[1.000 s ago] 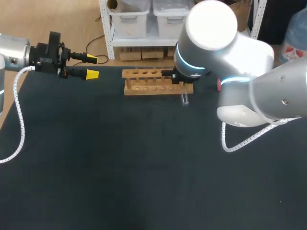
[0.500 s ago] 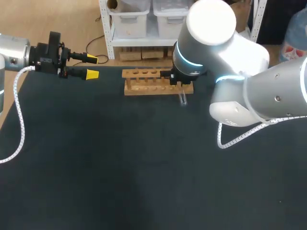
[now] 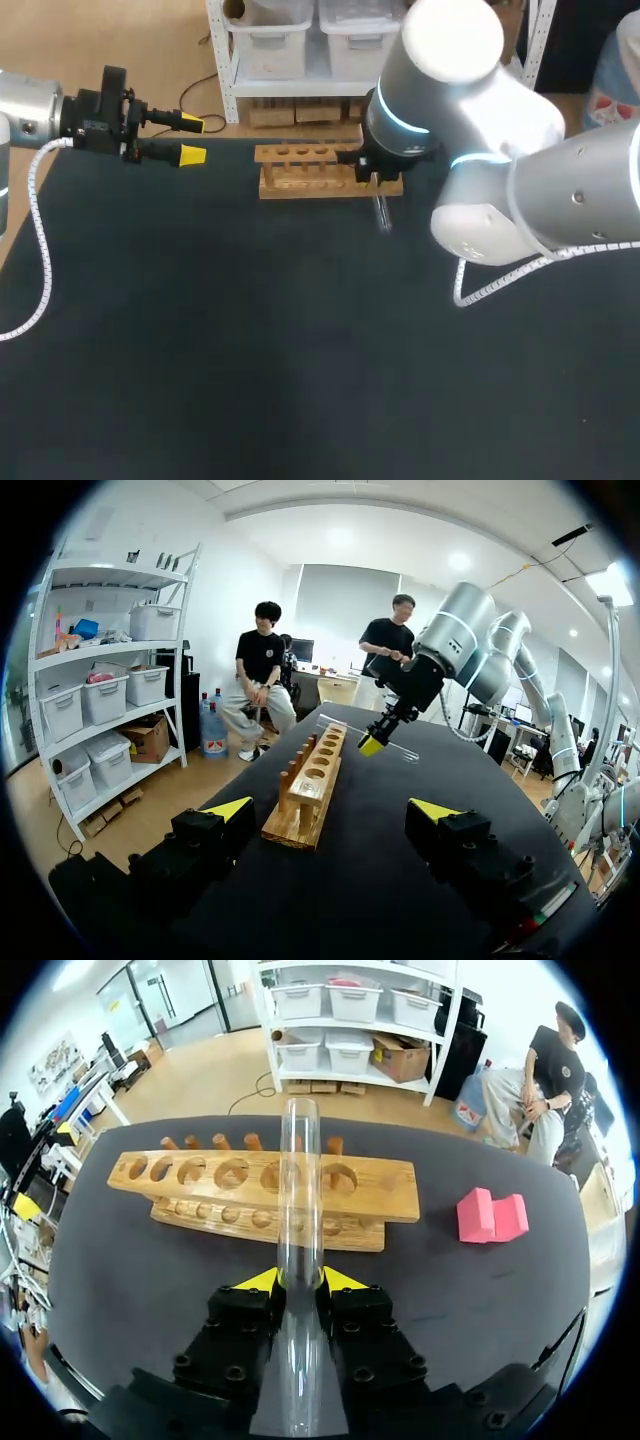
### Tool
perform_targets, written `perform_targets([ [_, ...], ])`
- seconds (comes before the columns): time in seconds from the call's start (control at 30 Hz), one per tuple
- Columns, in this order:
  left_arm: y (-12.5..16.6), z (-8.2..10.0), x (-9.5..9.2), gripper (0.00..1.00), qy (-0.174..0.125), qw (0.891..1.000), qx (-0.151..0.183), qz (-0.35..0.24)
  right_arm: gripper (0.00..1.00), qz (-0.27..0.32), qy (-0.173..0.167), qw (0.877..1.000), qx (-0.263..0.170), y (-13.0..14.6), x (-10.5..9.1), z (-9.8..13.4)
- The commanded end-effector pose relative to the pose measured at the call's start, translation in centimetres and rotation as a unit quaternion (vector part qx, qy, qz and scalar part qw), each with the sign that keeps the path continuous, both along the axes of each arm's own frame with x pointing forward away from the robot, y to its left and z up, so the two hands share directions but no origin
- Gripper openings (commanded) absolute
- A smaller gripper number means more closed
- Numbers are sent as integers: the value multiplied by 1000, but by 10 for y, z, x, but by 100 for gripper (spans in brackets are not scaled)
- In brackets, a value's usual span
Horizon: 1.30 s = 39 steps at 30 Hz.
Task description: Grasp the test tube, adjust it, and insert it.
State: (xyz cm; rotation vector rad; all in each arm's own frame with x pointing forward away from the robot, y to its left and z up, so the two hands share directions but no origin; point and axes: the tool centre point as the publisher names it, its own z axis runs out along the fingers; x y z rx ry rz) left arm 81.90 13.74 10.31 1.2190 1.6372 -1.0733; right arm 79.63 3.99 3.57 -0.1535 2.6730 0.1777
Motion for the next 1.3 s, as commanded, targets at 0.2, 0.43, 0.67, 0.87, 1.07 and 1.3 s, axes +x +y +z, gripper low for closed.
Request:
perform_targets([
  [0.2, 0, -1, 0, 100, -1, 1000, -1, 0, 0, 13, 31, 999, 2, 1, 7, -4],
  [0.43, 0, -1, 0, 100, -1, 1000, -1, 0, 0, 20, 40, 999, 4, 4, 8, -9],
  [0.67, 0, -1, 0, 100, -1, 1000, -1, 0, 0, 21, 46, 999, 8, 5, 7, -12],
  [0.87, 0, -1, 0, 100, -1, 1000, -1, 0, 0, 16, 47, 999, 8, 4, 4, -10],
  [1.07, 0, -1, 0, 100, -1, 1000, -1, 0, 0, 5, 43, 999, 4, -1, -3, -1],
  [1.3, 0, -1, 0, 100, -1, 1000, -1, 0, 0, -19, 23, 999, -9, -15, -11, 20],
])
